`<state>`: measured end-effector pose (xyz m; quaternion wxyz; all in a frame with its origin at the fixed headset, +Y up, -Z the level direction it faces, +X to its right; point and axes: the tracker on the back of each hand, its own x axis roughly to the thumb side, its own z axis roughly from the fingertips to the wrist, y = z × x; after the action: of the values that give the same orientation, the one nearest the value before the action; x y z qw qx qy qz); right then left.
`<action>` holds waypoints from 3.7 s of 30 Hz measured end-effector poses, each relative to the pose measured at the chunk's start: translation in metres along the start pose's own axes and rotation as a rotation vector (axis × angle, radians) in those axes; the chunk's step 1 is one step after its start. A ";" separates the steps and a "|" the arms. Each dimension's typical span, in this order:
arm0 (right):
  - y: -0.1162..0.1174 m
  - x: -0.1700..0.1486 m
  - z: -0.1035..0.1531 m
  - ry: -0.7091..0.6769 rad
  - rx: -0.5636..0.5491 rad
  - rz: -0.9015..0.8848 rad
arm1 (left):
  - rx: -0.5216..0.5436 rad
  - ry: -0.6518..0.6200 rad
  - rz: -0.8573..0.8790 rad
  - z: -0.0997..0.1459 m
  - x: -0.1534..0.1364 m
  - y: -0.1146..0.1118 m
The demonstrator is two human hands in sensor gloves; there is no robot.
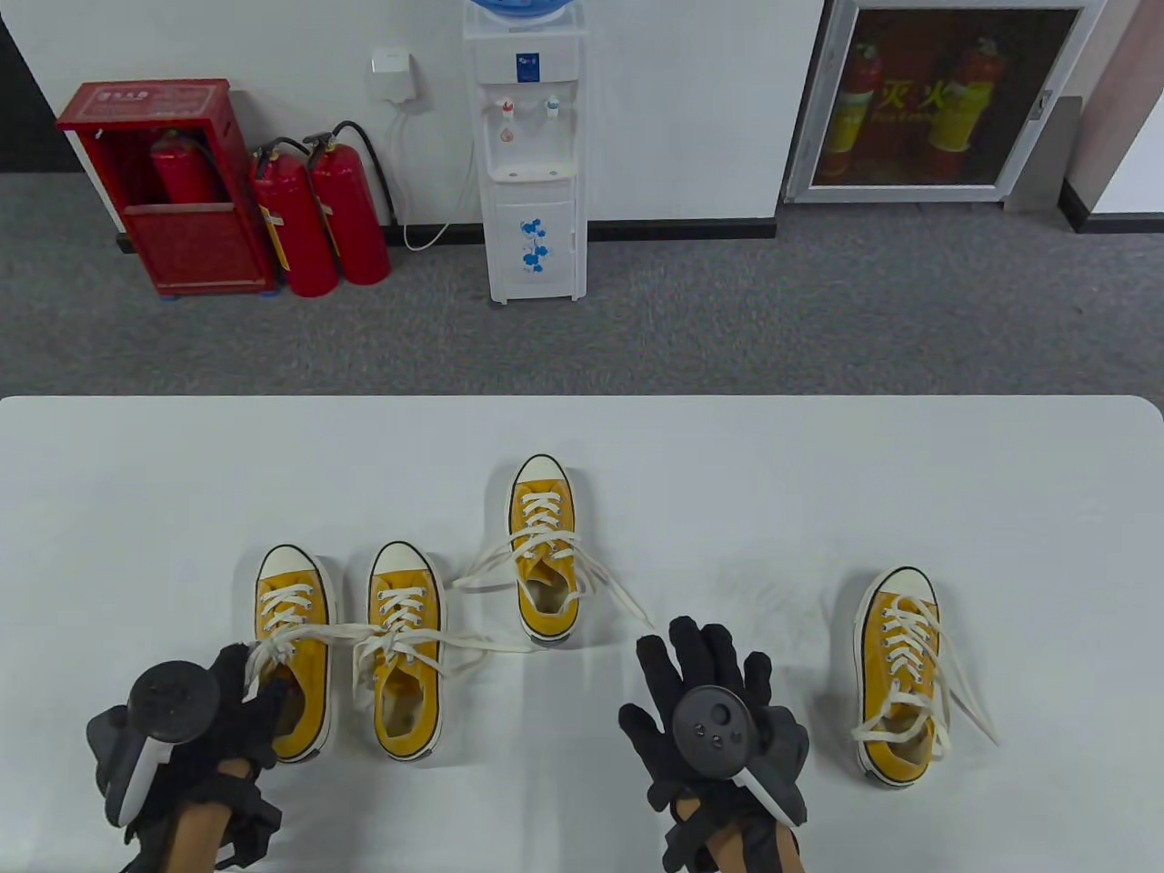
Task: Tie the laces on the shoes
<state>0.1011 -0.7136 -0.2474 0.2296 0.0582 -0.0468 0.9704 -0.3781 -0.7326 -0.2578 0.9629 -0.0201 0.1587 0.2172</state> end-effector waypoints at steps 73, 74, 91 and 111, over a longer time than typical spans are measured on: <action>0.007 -0.004 -0.002 0.020 0.056 0.003 | -0.116 -0.319 -0.197 -0.010 0.256 -0.105; 0.007 -0.005 -0.003 0.022 0.057 0.002 | -0.110 -0.336 -0.192 -0.007 0.256 -0.101; 0.004 -0.019 -0.005 0.110 0.046 -0.016 | -0.028 -0.606 -0.119 0.089 0.228 -0.068; 0.008 -0.016 -0.004 0.096 0.071 0.011 | -0.060 -0.670 -0.360 0.100 0.215 -0.116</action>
<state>0.1114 -0.7277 -0.2538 0.2242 0.0194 -0.0016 0.9744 -0.1149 -0.7378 -0.2337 0.9831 -0.0036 -0.1775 0.0437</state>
